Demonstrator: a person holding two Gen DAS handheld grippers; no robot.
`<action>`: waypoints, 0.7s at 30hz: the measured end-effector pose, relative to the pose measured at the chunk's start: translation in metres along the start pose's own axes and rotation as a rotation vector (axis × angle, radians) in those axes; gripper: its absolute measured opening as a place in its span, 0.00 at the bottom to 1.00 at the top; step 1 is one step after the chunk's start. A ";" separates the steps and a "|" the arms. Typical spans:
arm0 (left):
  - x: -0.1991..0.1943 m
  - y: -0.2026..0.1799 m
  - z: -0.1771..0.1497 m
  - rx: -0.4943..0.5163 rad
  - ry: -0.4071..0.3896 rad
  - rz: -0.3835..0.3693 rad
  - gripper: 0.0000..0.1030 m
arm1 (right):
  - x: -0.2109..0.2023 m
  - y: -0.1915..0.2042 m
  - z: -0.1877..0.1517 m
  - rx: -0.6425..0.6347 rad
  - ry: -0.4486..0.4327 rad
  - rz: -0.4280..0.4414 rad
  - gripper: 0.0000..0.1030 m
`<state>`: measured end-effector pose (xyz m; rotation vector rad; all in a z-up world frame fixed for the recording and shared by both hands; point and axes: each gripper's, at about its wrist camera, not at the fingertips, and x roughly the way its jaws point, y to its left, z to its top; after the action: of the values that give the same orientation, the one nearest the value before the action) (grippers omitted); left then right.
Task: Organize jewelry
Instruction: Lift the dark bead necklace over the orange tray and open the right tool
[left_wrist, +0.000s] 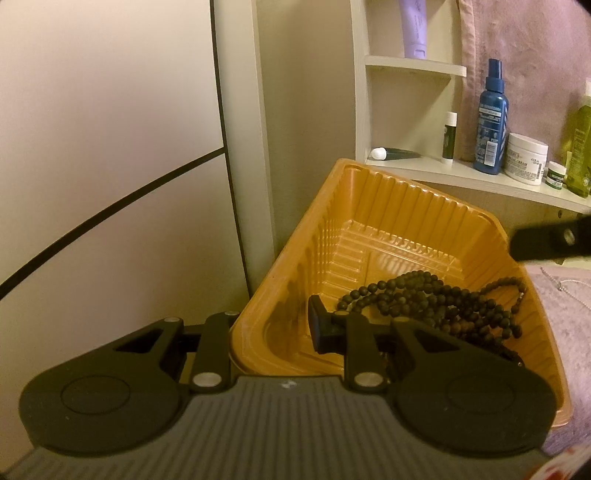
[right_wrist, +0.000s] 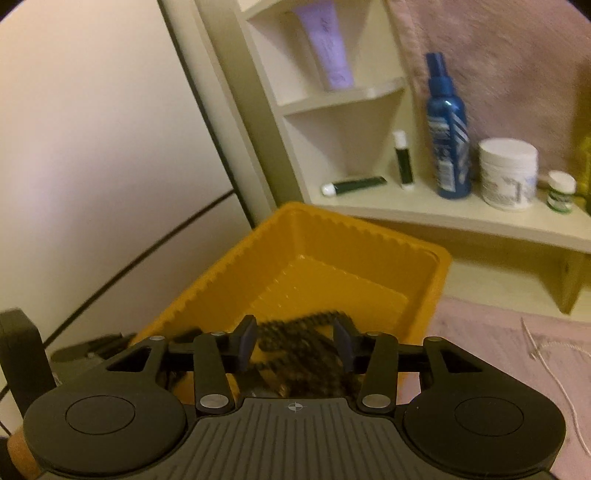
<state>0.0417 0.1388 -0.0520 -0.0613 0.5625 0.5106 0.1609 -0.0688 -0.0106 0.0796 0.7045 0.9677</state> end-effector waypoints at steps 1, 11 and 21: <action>0.000 0.000 0.000 0.001 0.000 0.001 0.21 | -0.002 -0.003 -0.003 0.005 0.006 -0.009 0.46; 0.001 -0.002 0.001 0.009 0.001 0.006 0.21 | -0.030 -0.048 -0.031 0.092 0.034 -0.137 0.47; -0.002 -0.001 0.000 0.019 0.001 0.012 0.21 | -0.073 -0.121 -0.061 0.144 0.038 -0.404 0.47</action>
<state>0.0413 0.1368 -0.0512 -0.0400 0.5690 0.5165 0.1863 -0.2108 -0.0643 0.0425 0.7880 0.5328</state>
